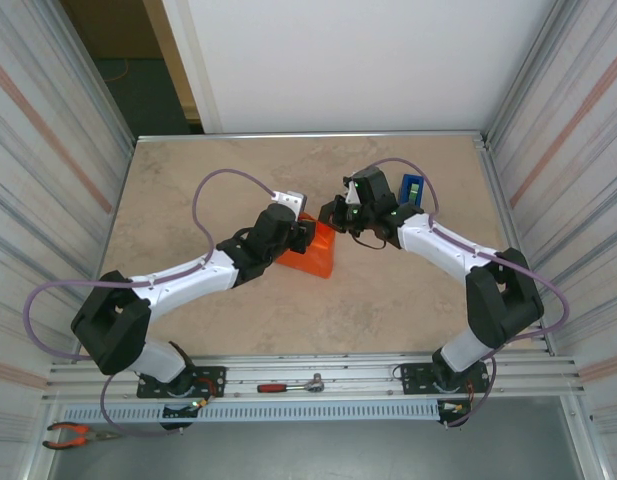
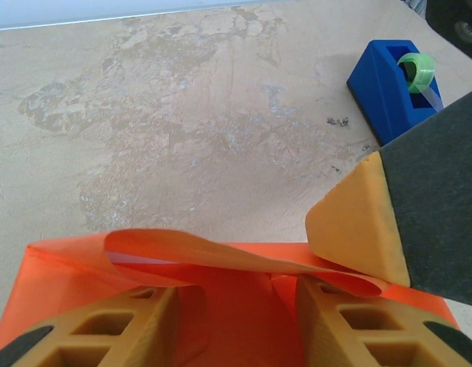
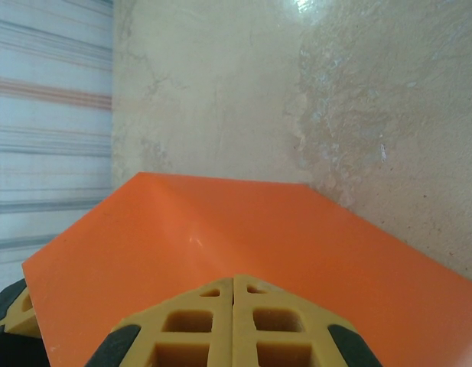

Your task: Wrap the gift box in paper

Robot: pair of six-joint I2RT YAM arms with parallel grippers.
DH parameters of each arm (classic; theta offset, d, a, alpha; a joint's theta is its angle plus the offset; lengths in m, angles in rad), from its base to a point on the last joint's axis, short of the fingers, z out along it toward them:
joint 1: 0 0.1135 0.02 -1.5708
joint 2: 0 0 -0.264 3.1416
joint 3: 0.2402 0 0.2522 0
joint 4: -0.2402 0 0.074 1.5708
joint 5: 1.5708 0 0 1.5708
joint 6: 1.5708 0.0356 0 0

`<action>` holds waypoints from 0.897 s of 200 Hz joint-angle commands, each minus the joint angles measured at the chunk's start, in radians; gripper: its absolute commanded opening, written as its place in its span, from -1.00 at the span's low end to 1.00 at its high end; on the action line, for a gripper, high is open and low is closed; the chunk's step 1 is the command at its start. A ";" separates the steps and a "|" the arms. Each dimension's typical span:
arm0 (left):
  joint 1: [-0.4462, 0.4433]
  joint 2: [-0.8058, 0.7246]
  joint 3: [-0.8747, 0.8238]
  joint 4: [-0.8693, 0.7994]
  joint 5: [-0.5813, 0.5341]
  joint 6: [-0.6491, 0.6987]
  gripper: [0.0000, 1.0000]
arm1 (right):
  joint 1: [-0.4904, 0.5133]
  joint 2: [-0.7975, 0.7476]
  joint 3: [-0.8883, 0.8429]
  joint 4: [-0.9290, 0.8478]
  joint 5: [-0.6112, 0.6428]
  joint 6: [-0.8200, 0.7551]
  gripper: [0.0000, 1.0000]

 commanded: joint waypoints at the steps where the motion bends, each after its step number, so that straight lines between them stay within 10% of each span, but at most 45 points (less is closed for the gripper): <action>1: -0.006 0.077 -0.082 -0.230 0.081 -0.068 -0.11 | 0.022 -0.036 -0.023 -0.077 -0.002 0.021 -1.00; 75: 0.005 0.021 -0.037 -0.284 0.110 -0.055 -0.11 | 0.054 -0.060 -0.111 -0.070 0.053 0.032 -1.00; 126: 0.222 -0.160 0.222 -0.447 0.503 -0.030 -0.01 | 0.052 -0.074 -0.161 -0.068 0.083 0.027 -1.00; 179: 0.470 0.036 0.388 -0.462 0.837 -0.053 -0.02 | 0.053 -0.077 -0.192 -0.053 0.088 0.022 -1.00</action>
